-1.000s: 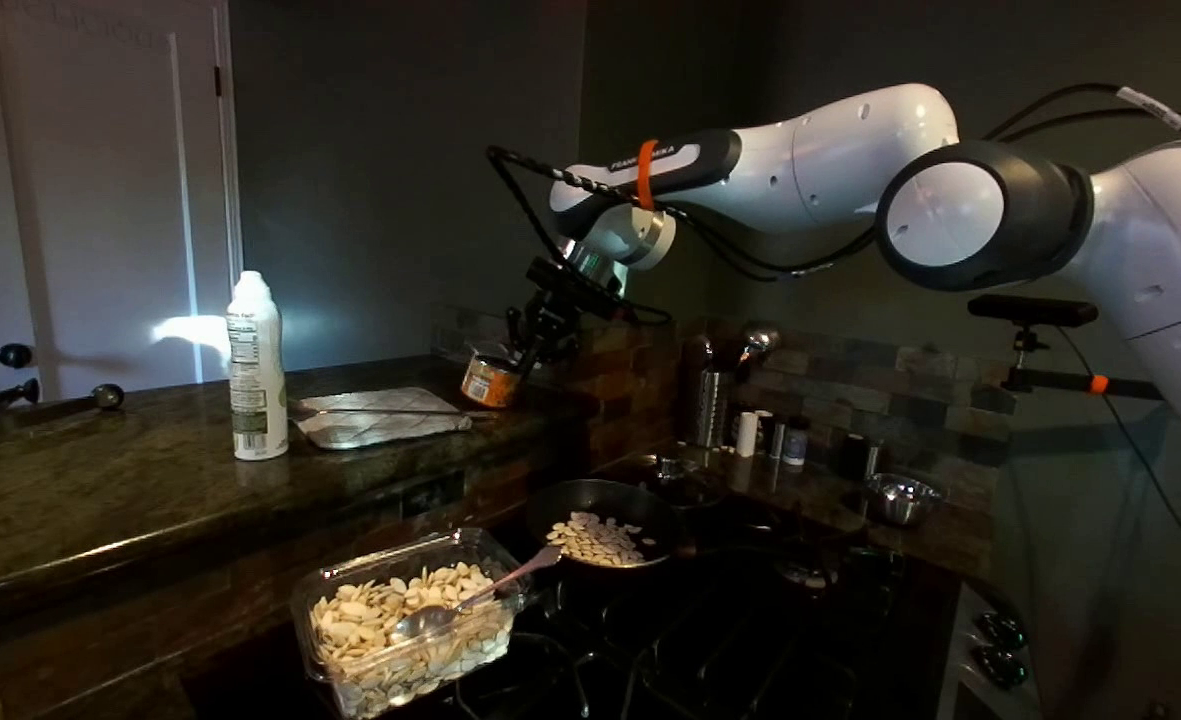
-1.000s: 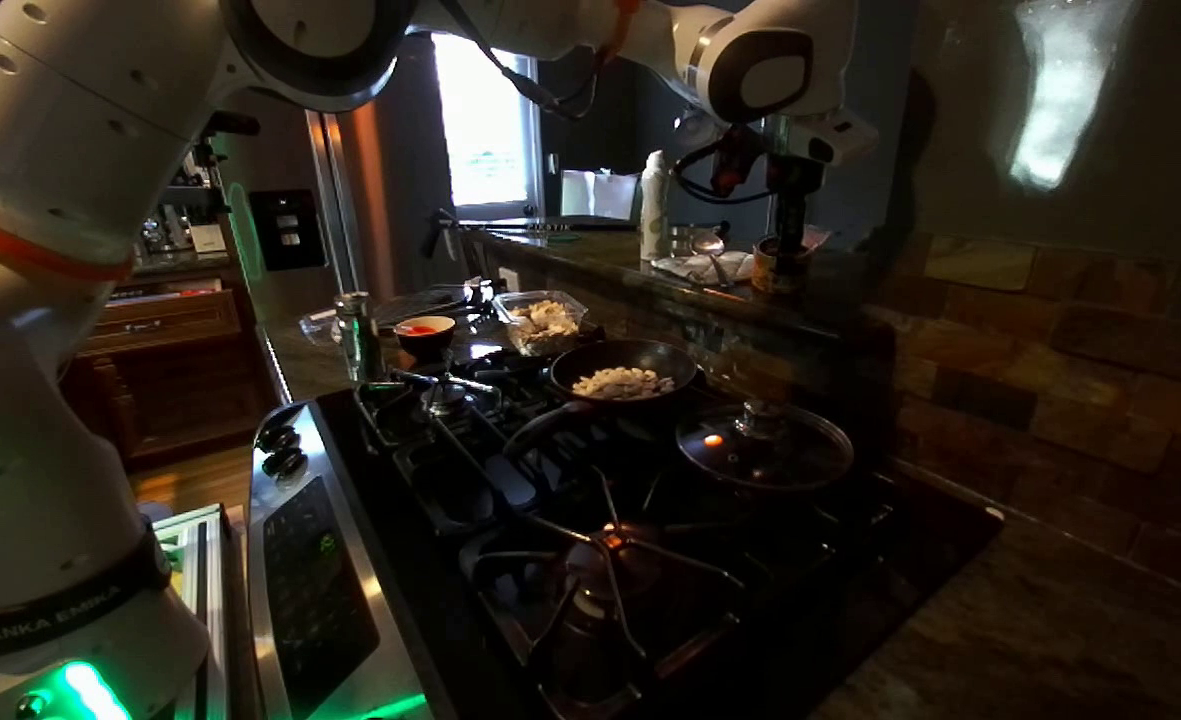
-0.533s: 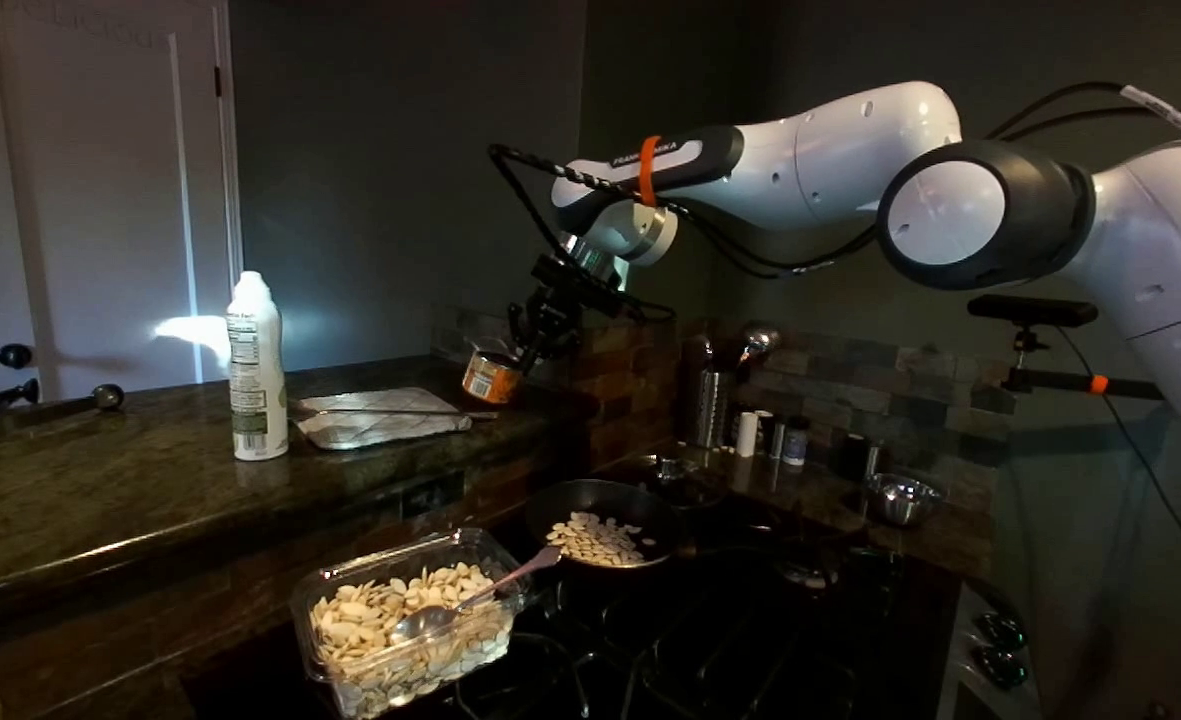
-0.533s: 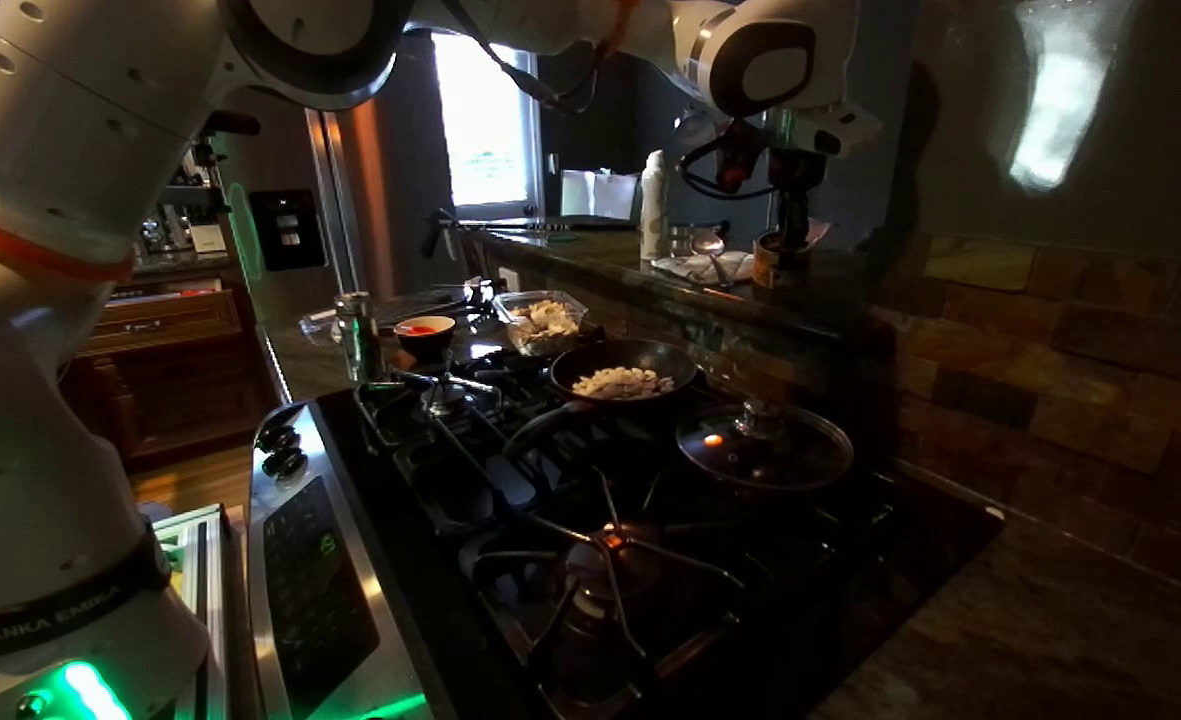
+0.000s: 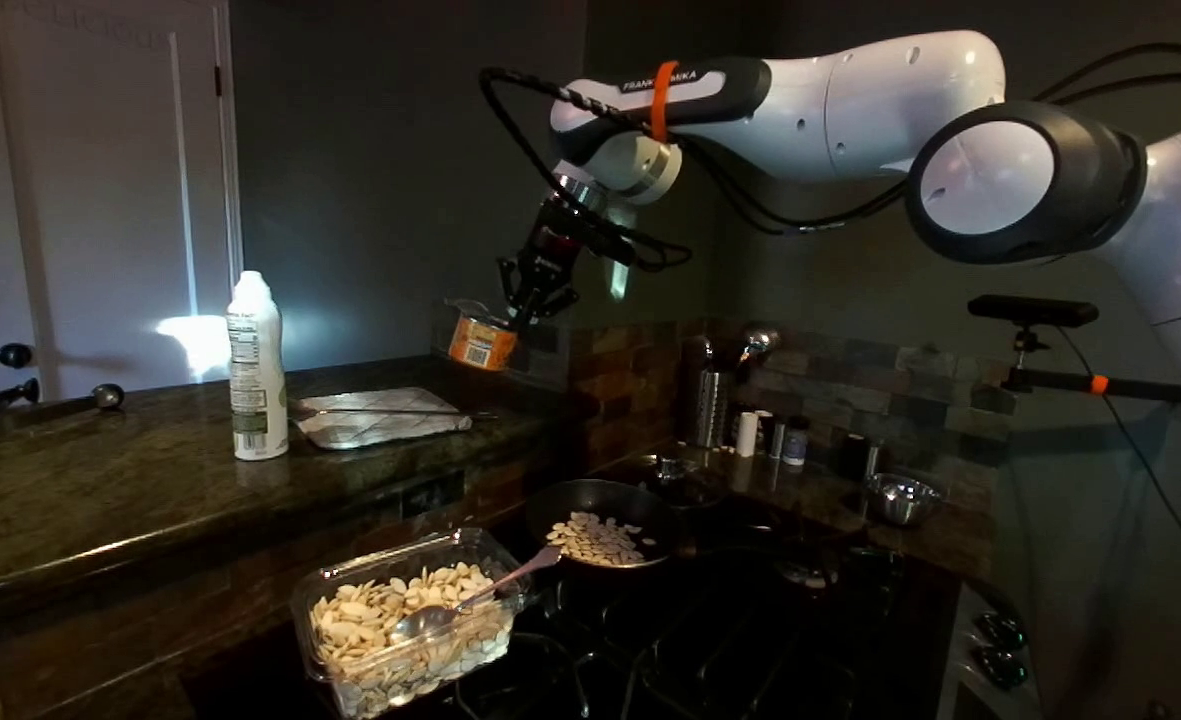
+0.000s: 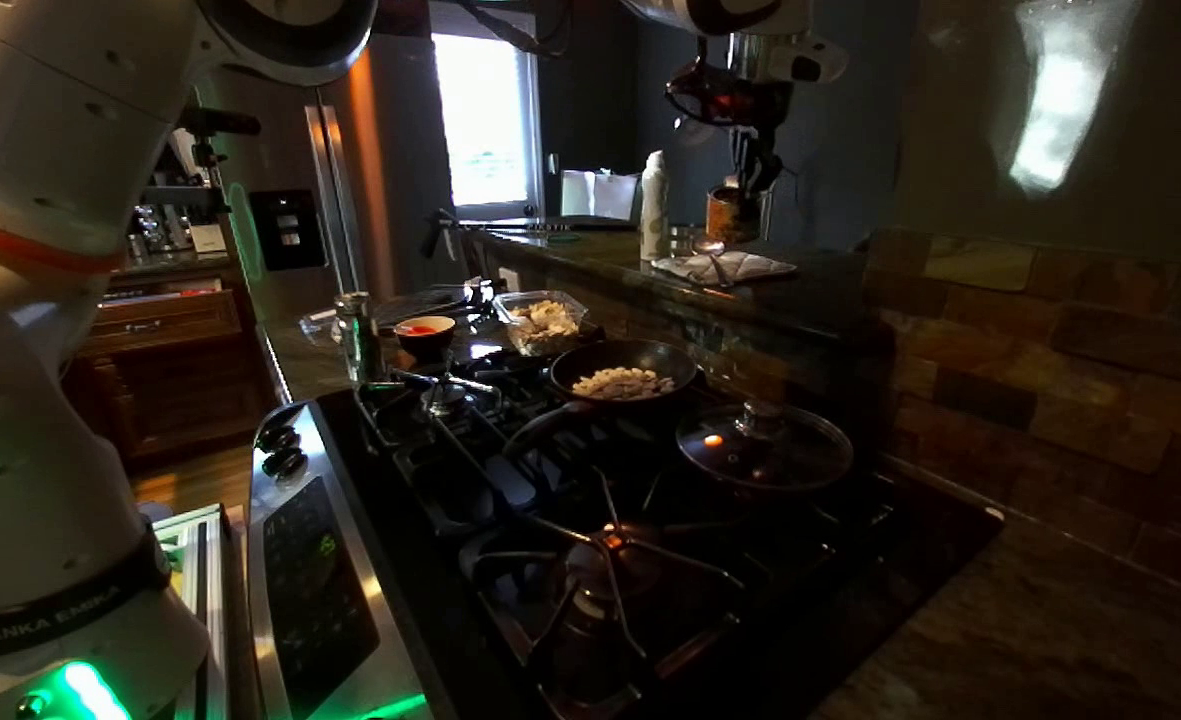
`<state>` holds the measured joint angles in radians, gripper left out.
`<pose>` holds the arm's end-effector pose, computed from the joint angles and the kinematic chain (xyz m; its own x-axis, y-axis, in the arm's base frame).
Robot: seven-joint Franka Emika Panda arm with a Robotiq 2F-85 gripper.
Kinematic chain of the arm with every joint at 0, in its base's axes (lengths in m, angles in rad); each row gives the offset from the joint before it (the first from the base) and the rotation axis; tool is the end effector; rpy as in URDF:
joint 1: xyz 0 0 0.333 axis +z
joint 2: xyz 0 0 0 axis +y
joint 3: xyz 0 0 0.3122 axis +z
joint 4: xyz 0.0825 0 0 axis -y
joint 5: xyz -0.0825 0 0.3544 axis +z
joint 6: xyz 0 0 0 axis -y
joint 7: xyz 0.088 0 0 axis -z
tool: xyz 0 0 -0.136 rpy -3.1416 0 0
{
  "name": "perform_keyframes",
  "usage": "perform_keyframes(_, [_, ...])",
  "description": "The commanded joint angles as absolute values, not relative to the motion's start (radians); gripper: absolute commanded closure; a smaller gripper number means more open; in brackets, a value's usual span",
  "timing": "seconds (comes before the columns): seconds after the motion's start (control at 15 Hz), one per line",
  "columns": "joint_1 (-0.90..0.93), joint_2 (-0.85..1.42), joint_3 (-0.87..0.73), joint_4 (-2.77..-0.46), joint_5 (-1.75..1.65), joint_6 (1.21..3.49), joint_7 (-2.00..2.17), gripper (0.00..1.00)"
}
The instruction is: Remove the orange can from the top counter and put it on the bottom counter on the left
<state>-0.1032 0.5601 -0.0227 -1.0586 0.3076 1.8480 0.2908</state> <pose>0.7094 -0.0526 0.5113 0.8783 -0.4619 0.1231 -0.3998 -0.8510 -0.3405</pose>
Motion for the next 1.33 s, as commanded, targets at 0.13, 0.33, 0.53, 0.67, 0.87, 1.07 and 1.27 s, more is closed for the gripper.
perform_keyframes(0.13, [-0.024,0.542,-0.016,-0.997,0.256,1.744,0.344,0.97])
perform_keyframes(0.33, [0.04,0.539,-0.015,-0.999,0.218,1.721,0.372,0.97])
perform_keyframes(0.53, [0.112,0.508,-0.012,-1.058,0.174,1.733,0.411,0.97])
perform_keyframes(0.67, [0.17,0.486,-0.005,-1.093,0.148,1.738,0.446,0.97])
perform_keyframes(0.87, [0.255,0.478,0.002,-1.121,0.115,1.737,0.527,0.97])
perform_keyframes(1.07, [0.329,0.478,0.01,-1.128,0.106,1.736,0.614,0.97])
perform_keyframes(1.27, [0.387,0.56,0.015,-1.038,0.115,1.752,0.689,0.97])
